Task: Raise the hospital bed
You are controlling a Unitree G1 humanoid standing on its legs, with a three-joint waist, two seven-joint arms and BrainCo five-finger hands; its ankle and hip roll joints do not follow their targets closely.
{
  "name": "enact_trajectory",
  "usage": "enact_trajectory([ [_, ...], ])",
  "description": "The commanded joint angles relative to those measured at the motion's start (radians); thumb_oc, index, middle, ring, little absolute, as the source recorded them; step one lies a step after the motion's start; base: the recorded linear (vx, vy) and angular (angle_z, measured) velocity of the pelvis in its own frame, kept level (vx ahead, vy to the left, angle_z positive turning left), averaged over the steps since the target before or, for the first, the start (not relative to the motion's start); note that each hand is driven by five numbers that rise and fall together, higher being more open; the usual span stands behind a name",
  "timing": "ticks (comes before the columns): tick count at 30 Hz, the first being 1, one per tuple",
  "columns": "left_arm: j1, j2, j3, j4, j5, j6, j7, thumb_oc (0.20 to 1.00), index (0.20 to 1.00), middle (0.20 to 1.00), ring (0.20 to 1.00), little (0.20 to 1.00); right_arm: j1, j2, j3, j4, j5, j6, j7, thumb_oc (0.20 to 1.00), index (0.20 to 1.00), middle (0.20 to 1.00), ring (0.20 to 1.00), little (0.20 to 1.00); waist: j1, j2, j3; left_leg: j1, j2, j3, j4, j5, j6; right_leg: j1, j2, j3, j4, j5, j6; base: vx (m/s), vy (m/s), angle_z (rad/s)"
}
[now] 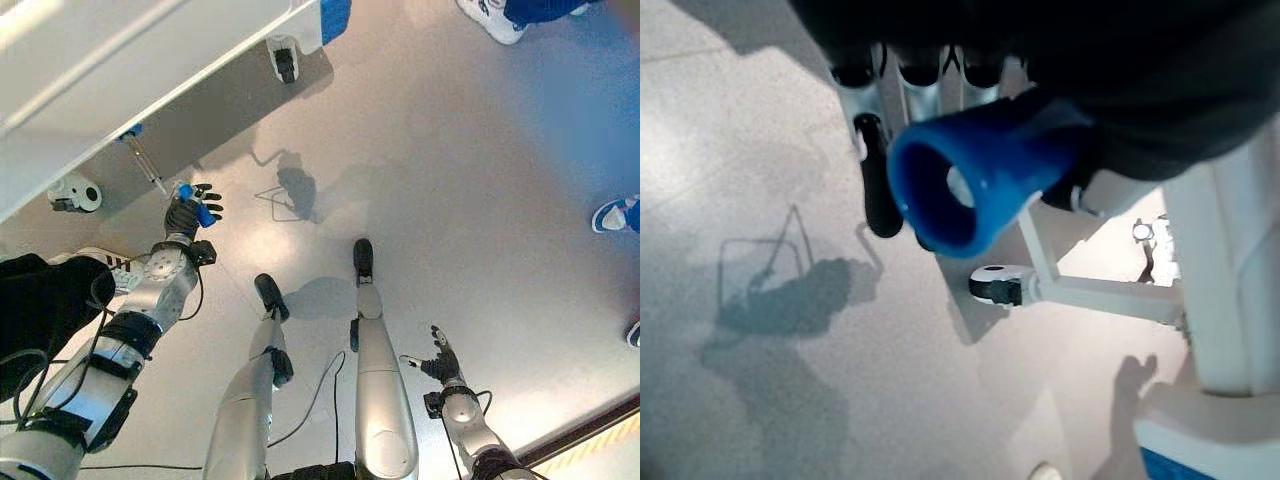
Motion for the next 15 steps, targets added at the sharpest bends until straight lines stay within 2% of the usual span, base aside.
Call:
enact_trajectory([
  [1,-0.066,0.042,0.018,-0.136,0.010,-0.122,-0.029,0.200,0.200,0.200,0.200,0.200,0.061,-0.041,-0.032,0.004,-0.006,0.027,-0.005,1.000,1.000,1.000,1.000,1.000,-0.007,0.030,0.002,0.000,0.023,-0.043,0.093,-0.017,-0.036,0.015,-0.006,-0.002,0.096,-0.065,0.087,0.00,0.034,0.14],
  [15,0.019,0.111,0.077,-0.147,0.001,-0.117,-0.025,0.200,0.200,0.200,0.200,0.200,0.063,-0.030,-0.038,0.048,-0.019,0.043,-0.001,1.000,1.000,1.000,1.000,1.000,0.049,0.000,0.002,-0.001,-0.005,-0.097,0.097,-0.024,-0.022,0.078,-0.055,-0.055,0.084,-0.070,0.101,0.01,0.037,0.17],
])
